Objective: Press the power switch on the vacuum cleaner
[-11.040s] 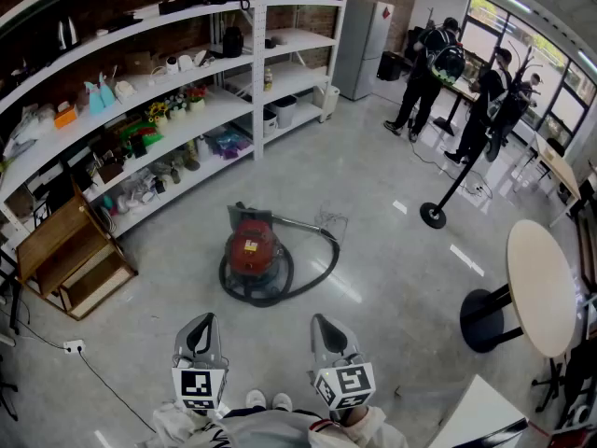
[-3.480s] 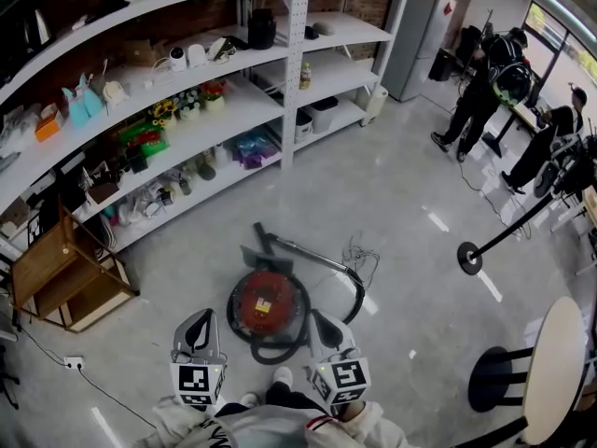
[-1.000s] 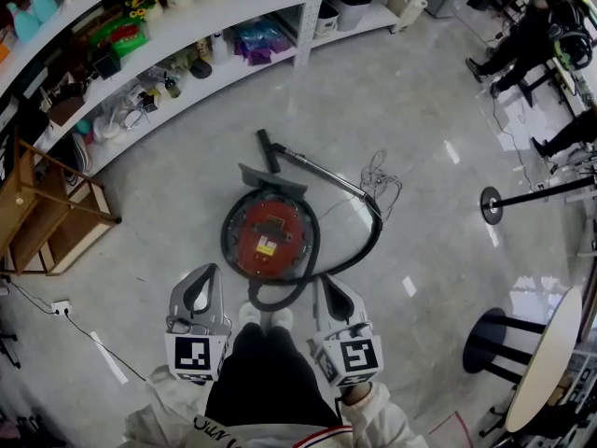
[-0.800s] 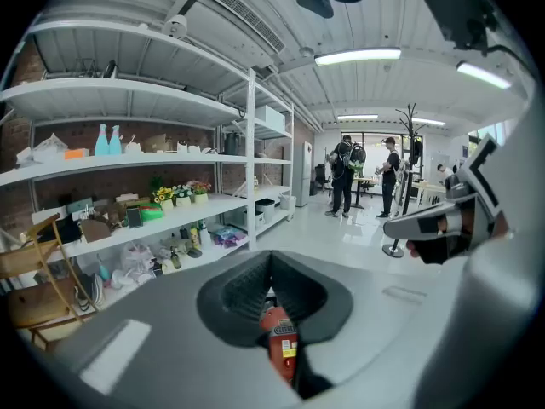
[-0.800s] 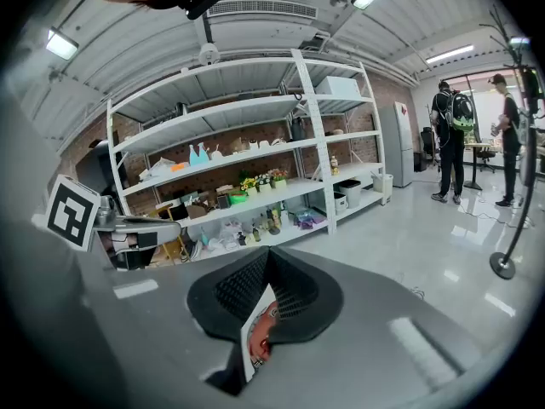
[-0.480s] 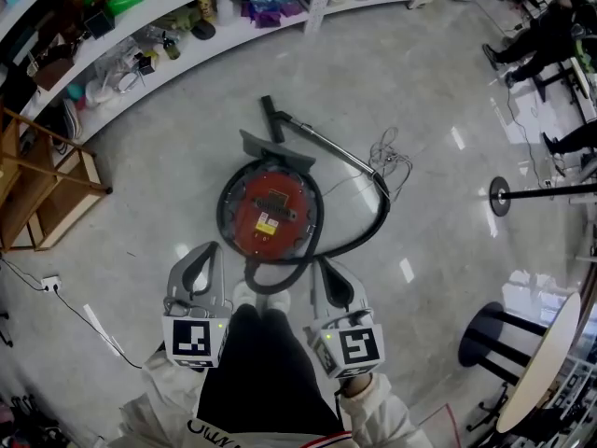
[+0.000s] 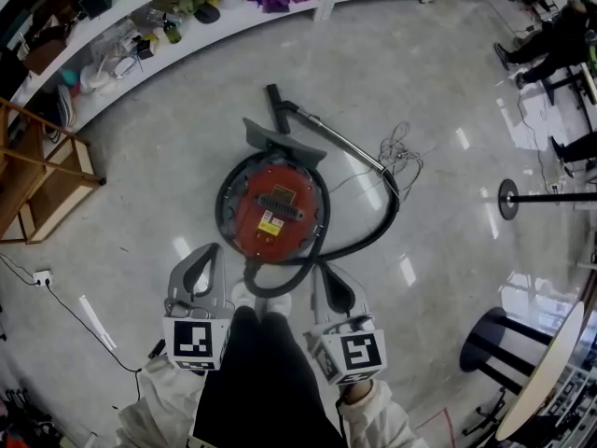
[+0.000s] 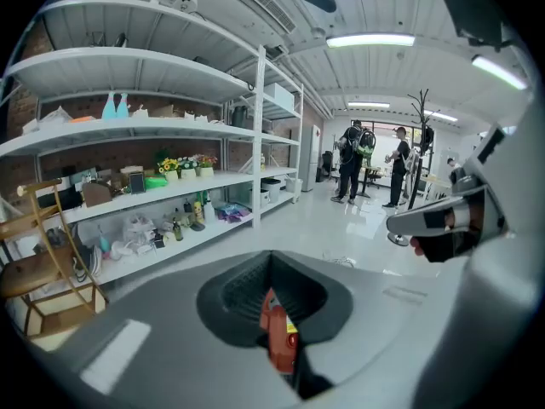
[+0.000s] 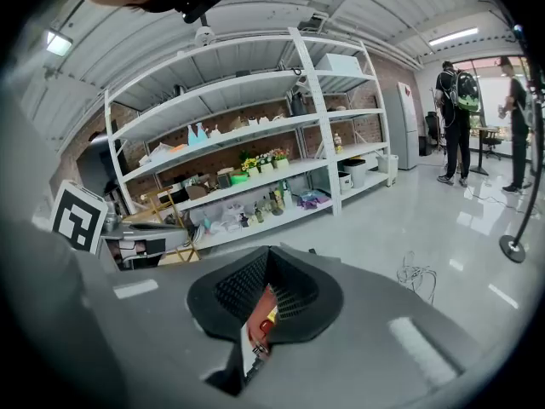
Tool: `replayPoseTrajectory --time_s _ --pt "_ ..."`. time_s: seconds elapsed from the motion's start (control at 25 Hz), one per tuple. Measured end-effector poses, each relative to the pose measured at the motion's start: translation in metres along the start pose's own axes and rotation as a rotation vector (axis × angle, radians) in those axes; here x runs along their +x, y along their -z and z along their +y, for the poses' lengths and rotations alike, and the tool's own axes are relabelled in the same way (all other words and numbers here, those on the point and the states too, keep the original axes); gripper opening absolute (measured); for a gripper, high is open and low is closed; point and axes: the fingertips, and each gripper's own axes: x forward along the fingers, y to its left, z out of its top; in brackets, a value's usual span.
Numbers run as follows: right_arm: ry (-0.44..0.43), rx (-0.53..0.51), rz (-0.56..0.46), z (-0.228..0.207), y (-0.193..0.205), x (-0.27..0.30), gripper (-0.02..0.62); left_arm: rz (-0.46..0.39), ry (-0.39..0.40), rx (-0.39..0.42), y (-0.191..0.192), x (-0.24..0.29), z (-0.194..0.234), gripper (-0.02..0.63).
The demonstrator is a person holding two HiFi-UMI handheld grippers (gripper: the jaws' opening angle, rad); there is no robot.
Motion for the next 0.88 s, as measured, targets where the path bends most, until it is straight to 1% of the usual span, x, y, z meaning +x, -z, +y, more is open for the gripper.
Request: replayPoseTrajectory --time_s 0.24,0.48,0.72,0.88 --pt "0.012 0.021 0.016 -0.007 0.016 0.014 0.0 0.018 -0.013 -0.041 0.021 0.012 0.004 0.0" --pt "-0.001 0.007 0.037 -0.006 0.029 0.029 0.0 0.037 -0.004 -0.048 0.038 0.023 0.004 0.0" --pt "0.013 0.042 0.066 -0.005 0.043 0.037 0.0 0.058 -0.004 -0.057 0.052 0.026 0.008 0.0" --pt "0.007 0.039 0.089 -0.003 0.054 0.046 0.0 0.063 -0.007 -0.065 0.057 0.028 0.01 0.0"
